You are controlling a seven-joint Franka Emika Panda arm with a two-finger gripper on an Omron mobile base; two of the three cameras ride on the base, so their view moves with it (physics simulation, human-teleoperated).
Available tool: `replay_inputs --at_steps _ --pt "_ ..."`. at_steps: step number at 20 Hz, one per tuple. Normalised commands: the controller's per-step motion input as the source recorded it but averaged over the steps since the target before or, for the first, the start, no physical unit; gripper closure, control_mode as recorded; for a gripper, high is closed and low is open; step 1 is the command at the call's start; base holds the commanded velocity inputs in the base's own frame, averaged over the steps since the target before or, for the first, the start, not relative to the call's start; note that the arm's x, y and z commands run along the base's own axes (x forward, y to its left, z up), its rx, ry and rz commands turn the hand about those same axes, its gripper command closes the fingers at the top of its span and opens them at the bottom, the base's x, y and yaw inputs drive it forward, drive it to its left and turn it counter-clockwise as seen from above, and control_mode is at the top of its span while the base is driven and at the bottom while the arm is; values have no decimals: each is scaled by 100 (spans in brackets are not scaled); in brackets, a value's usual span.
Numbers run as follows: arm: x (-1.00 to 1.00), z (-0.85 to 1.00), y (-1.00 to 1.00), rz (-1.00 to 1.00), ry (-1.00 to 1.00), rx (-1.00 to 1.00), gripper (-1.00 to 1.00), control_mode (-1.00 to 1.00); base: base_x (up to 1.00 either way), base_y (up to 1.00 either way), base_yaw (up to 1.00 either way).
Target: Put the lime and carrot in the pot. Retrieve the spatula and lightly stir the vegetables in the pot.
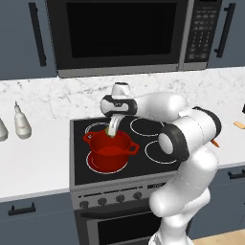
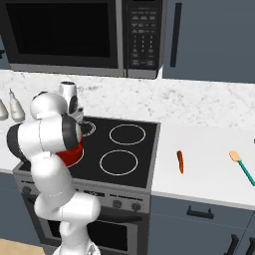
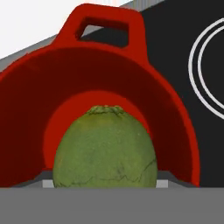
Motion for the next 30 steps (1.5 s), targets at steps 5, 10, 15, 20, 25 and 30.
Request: replay_inputs --at_steps 5,10,15,20,25,30 --pt "11 -61 12 -11 0 0 100 -100 0 0 0" --pt "7 -51 14 -9 -3 0 -100 -100 0 0 0" --pt "5 -16 33 -4 -8 0 -100 -100 0 0 0" --pt "-31 0 28 -1 -11 0 -100 -100 0 0 0" --pt "-31 9 4 -4 -15 0 -100 -100 0 0 0" --pt "-45 82 -78 -3 -25 0 -100 -100 0 0 0"
